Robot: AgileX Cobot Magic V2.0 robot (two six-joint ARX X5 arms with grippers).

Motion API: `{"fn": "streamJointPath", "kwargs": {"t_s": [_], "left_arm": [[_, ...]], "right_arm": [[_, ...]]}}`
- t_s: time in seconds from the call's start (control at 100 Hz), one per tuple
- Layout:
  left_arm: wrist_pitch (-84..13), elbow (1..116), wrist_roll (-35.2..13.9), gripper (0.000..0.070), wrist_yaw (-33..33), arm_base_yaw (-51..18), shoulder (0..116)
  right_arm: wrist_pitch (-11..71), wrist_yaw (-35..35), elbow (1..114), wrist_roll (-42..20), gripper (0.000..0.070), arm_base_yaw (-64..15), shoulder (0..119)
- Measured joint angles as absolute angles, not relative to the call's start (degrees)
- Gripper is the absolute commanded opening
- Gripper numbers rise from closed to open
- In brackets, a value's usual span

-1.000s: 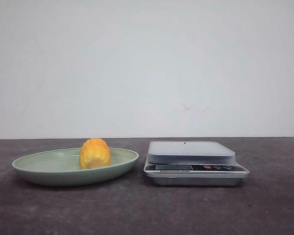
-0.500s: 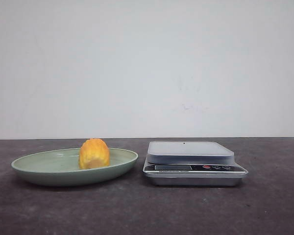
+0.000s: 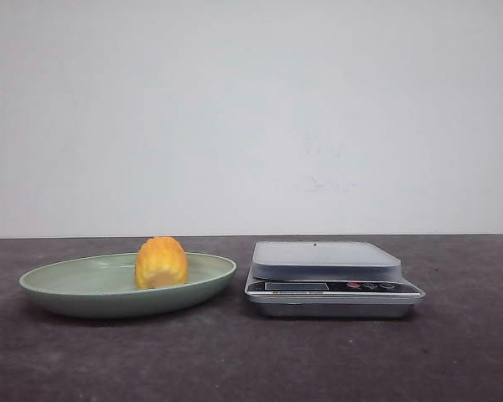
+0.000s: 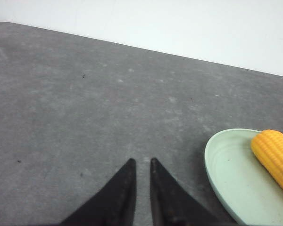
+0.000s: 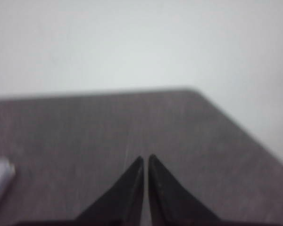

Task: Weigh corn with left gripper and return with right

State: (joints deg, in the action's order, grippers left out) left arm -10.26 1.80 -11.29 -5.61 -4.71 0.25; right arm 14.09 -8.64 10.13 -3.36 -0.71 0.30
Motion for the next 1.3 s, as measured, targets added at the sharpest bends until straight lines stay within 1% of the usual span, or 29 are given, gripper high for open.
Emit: {"fn": "streamJointPath", "kwargs": {"t_s": [0.06, 0.33, 0.47, 0.94, 1.3], "left_arm": [[-10.3, 1.8, -11.3, 0.0029, -5.6, -4.7, 0.3], [-10.3, 1.8, -11.3, 0.0029, -5.6, -4.7, 0.3], [-10.3, 1.8, -11.3, 0.0029, -5.6, -4.7, 0.3], [-10.3, 1.8, -11.3, 0.0029, -5.6, -4.7, 0.3], [-10.3, 1.8, -11.3, 0.0029, -5.6, -4.7, 0.3]], "right_arm": [[13.3, -8.3, 8.2, -3.3, 0.0011, -0.7, 0.3], [12.1, -2.4, 1.7, -3.2, 0.0011, -0.7, 0.3], [9.5, 1.1, 1.1, -3.4, 0.0011, -0.8, 0.4], [6.6, 1.1, 1.1, -3.4, 0.0011, -0.8, 0.4], [6.5, 1.1, 1.1, -3.4, 0.0011, -0.8, 0.4]]}}
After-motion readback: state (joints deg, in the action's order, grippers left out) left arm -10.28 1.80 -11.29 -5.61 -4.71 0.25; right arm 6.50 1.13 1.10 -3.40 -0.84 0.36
